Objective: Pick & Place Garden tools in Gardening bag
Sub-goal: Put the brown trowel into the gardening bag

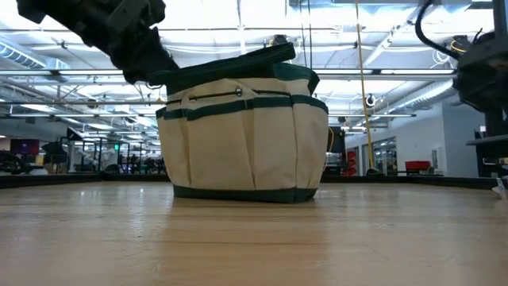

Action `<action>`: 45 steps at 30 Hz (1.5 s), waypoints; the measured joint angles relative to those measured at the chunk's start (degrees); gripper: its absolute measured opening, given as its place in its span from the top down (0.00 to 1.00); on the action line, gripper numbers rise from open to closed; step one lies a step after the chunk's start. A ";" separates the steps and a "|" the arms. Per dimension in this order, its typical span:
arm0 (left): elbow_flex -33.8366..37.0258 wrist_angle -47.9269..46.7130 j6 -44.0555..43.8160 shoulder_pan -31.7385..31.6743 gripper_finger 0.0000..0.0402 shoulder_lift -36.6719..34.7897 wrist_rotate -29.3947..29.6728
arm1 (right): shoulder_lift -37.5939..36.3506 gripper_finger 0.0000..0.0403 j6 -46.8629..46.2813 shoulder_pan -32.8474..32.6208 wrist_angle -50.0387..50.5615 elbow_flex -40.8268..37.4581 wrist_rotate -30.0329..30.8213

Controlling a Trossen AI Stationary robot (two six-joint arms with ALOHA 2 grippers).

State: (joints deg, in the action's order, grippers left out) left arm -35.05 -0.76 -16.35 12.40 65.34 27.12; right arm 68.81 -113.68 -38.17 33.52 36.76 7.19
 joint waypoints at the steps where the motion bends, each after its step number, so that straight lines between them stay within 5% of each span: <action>1: 0.02 0.35 0.12 0.00 0.75 -0.02 0.50 | 0.23 0.68 -0.75 -0.27 -0.29 -0.28 -0.34; 25: 0.04 7.00 7.66 -0.11 0.75 0.00 1.57 | 8.51 0.68 -5.20 0.92 -1.91 -0.28 -0.95; 32: 0.04 6.94 7.66 -0.11 0.75 0.00 1.54 | 9.48 0.68 2.28 1.83 -1.51 -0.23 -1.04; 39: 0.04 6.94 7.64 -0.11 0.75 0.00 1.52 | 9.54 0.84 7.88 2.20 -0.48 -0.29 -1.48; 45: 0.04 6.97 7.52 -0.11 0.75 0.00 1.50 | 9.46 0.85 11.26 2.42 1.44 -0.34 -0.61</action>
State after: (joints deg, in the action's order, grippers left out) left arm -35.00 6.20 -8.82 12.29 65.34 28.62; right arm 78.26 -102.42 -35.75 34.96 36.42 6.59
